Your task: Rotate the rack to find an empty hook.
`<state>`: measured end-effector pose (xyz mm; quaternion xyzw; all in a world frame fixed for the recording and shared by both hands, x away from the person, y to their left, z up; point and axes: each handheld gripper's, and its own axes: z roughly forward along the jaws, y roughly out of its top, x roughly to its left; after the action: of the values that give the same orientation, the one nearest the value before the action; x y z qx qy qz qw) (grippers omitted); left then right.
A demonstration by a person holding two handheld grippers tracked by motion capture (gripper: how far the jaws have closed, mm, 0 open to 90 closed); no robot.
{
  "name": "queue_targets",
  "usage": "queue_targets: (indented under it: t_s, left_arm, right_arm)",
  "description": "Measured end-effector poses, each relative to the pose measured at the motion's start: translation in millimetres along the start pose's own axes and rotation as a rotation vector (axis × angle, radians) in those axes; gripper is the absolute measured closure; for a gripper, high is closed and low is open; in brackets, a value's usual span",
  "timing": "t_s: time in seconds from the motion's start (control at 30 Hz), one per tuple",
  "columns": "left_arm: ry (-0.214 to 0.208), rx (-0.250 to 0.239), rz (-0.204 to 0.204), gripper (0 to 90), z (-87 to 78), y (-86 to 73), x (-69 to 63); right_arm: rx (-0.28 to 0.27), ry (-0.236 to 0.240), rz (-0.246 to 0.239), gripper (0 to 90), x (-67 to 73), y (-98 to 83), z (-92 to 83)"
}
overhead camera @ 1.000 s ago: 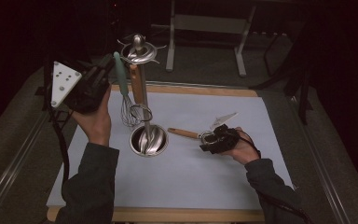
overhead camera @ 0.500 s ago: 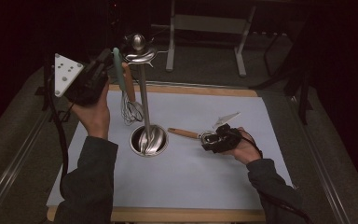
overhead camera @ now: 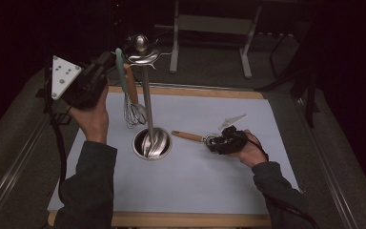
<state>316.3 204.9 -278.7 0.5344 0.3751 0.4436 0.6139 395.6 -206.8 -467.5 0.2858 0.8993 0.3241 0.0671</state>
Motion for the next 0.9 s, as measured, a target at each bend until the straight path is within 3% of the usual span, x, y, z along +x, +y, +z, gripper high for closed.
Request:
queue_targets:
  t_s: [0.13, 0.33, 0.5, 0.7, 0.9]
  left_arm:
    - [0.004, 0.013, -0.003, 88.1, -7.3, -5.2, 6.2]
    - [0.013, 0.035, -0.006, 86.4, -20.4, -16.0, 15.8]
    - [0.024, 0.073, -0.022, 82.9, -37.5, -39.0, 28.8]
    - [0.051, 0.113, -0.067, 79.6, -50.0, -68.3, 40.8]
    - [0.061, 0.166, -0.102, 76.7, -63.6, -107.2, 41.4]
  right_arm:
    - [-0.008, -0.011, 0.022, 55.4, -4.3, -0.9, -0.9]
    - [-0.006, -0.026, 0.017, 55.3, -6.3, -0.4, -1.0]
    - [0.022, -0.053, -0.007, 54.6, -6.6, 2.6, 1.3]
    - [0.014, -0.070, -0.009, 55.5, -8.0, 9.7, -0.3]
    - [0.024, -0.100, -0.024, 55.6, -10.9, 17.4, 1.4]
